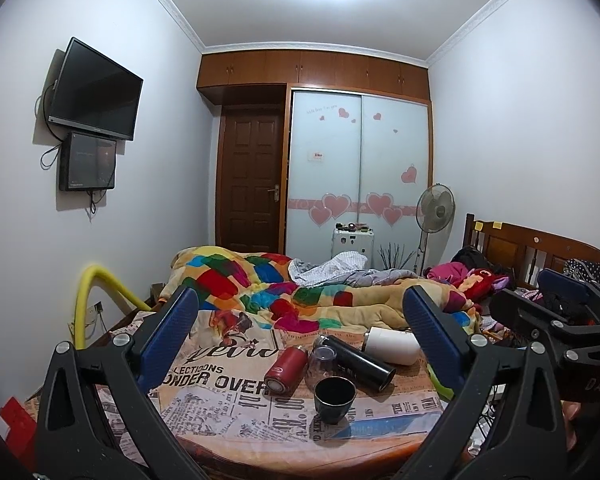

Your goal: Flip cup upright

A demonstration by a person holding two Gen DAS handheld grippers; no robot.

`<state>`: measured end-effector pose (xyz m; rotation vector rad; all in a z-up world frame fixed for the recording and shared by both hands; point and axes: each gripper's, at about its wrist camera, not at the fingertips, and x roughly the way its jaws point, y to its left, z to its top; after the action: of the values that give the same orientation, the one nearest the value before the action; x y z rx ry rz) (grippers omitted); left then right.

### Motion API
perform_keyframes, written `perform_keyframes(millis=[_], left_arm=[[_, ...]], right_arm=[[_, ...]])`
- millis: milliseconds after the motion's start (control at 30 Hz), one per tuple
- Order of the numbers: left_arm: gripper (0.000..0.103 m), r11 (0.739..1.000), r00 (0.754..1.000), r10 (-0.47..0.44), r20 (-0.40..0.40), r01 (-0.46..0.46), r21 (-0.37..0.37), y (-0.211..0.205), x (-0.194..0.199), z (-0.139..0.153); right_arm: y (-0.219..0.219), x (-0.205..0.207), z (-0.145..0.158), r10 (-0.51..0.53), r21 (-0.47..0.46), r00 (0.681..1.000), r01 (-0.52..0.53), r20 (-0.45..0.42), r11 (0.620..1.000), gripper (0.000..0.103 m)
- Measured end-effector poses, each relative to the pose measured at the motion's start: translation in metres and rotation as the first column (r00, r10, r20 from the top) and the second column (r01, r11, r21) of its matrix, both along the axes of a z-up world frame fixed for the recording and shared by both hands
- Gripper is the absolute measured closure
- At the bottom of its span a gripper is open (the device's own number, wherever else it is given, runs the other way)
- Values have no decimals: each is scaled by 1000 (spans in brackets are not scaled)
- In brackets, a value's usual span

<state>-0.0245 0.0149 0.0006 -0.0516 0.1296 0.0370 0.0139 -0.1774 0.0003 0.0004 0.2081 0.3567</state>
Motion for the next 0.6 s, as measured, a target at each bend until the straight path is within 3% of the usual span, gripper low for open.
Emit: perform_keyframes(millis=[600], left_arm=[[0, 1000, 1000, -11, -28, 11, -4, -3, 7, -2]], right_arm=[[-1, 0, 2, 6, 6, 1000, -6, -4, 1000, 0]])
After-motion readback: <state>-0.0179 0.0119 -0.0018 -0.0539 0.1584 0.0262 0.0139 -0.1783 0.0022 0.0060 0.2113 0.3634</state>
